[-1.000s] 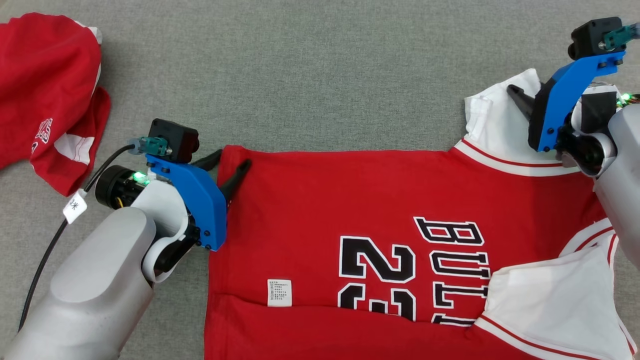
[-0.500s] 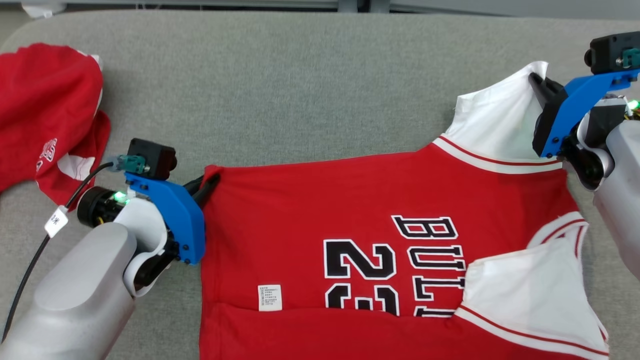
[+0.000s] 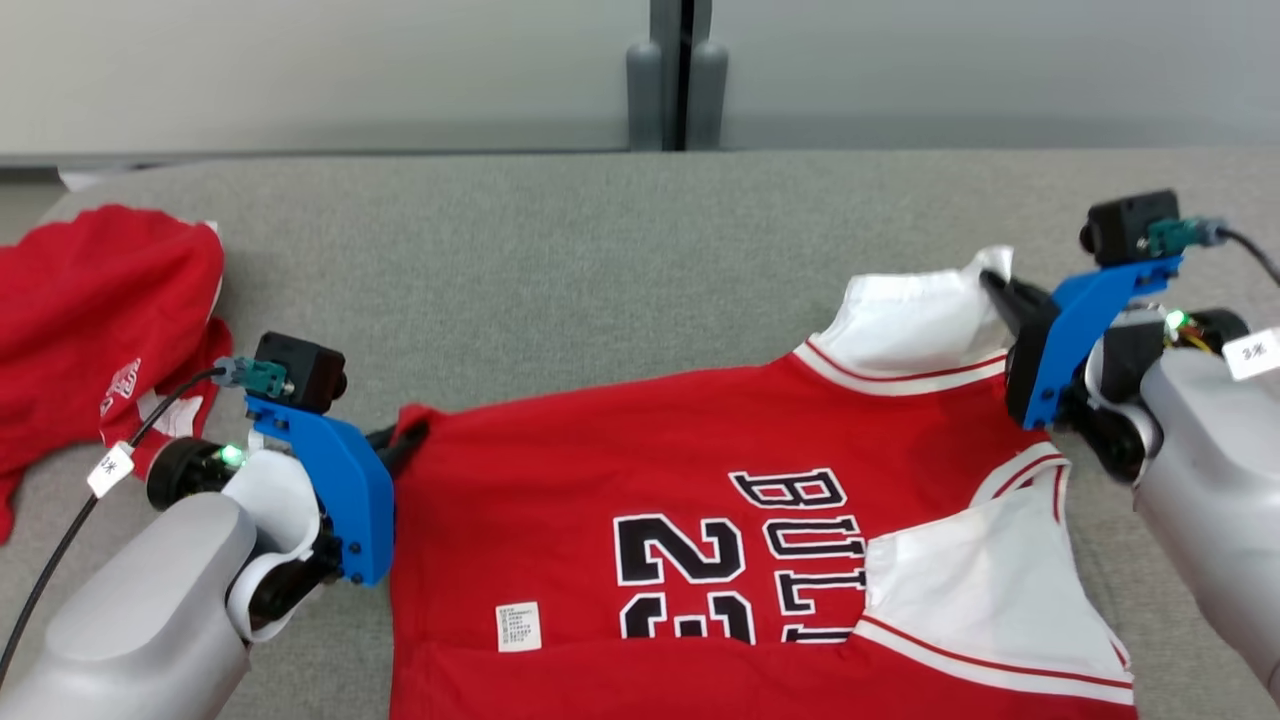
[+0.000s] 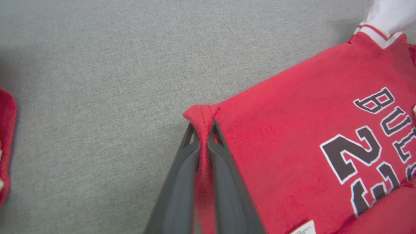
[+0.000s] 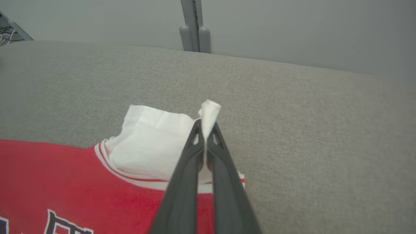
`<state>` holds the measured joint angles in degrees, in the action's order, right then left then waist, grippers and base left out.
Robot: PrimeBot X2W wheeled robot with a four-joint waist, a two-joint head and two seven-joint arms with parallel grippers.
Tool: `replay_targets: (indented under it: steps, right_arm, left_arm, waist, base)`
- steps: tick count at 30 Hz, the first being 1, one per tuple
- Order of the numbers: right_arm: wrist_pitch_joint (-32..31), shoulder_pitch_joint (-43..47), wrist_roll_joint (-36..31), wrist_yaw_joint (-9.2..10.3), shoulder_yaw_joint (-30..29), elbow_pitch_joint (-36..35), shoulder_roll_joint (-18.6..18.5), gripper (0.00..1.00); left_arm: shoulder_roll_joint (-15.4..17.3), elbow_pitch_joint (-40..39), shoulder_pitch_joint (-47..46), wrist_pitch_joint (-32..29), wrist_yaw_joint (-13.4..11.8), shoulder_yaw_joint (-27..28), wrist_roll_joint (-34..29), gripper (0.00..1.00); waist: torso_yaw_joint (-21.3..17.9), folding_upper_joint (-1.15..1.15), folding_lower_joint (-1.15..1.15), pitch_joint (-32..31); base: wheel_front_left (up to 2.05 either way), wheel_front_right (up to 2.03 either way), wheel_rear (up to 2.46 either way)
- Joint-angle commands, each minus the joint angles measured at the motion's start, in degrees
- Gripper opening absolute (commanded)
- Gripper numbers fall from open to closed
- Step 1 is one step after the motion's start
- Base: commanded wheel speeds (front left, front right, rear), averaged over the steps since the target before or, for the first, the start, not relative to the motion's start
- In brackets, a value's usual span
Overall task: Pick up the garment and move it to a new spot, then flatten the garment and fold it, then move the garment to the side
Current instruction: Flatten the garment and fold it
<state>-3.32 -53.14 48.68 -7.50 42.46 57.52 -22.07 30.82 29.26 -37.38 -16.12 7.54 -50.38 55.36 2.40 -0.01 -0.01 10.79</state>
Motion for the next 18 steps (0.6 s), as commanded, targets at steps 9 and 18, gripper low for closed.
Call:
replay_targets:
  steps: [9,18]
  right_arm:
    - [-3.51,6.23,3.58,0.01,5.35,-5.67,-3.29,0.0]
    - [-10.28,11.51,8.18,0.01,10.31,-12.33,-7.11,0.0]
  left_arm:
    - [5.21,-5.39,1.73,-11.29,-0.1,-4.05,9.65,0.0]
    - [7.76,-7.19,3.35,-19.11,-0.1,-6.43,17.07,0.0]
  waist:
    - [-2.95,0.01,0.01,-6.32]
    - [-4.2,0.01,0.01,-8.79]
  base:
    - [0.0,0.0,0.0]
    - [0.0,0.0,0.0]
